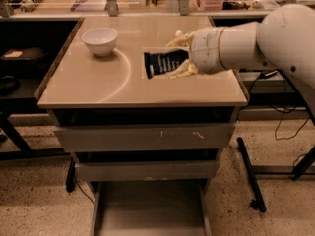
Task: Pick rxbar blueberry from bottom drawer and place on counter
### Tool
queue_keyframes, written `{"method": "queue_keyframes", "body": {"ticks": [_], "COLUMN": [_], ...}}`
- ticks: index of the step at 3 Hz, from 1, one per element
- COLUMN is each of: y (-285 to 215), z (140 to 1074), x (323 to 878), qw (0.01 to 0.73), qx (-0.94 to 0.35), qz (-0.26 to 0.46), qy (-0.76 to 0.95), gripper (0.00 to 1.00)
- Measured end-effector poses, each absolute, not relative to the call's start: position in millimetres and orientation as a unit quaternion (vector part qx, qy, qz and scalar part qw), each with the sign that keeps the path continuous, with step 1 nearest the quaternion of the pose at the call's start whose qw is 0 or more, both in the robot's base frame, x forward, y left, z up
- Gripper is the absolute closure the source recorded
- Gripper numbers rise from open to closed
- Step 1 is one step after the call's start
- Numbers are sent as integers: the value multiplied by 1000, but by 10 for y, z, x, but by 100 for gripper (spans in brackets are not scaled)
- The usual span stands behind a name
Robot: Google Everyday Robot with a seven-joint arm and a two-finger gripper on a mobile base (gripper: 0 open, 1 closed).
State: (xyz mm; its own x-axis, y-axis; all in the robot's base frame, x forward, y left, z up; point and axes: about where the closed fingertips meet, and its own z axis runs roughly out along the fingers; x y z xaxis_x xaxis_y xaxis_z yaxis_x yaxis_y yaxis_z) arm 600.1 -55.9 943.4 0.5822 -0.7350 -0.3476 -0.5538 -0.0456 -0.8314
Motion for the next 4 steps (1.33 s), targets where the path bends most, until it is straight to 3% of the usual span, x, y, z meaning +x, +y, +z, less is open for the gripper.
{"method": "queue_keyframes", "body": {"ticks": [2, 4], "y": [-336, -274], "z": [9566, 9293], "x": [6962, 7192], "qw": [559, 548], "qx": [-666, -589], "qz": [4, 113], "qy": [494, 583], "gripper": [100, 100]}}
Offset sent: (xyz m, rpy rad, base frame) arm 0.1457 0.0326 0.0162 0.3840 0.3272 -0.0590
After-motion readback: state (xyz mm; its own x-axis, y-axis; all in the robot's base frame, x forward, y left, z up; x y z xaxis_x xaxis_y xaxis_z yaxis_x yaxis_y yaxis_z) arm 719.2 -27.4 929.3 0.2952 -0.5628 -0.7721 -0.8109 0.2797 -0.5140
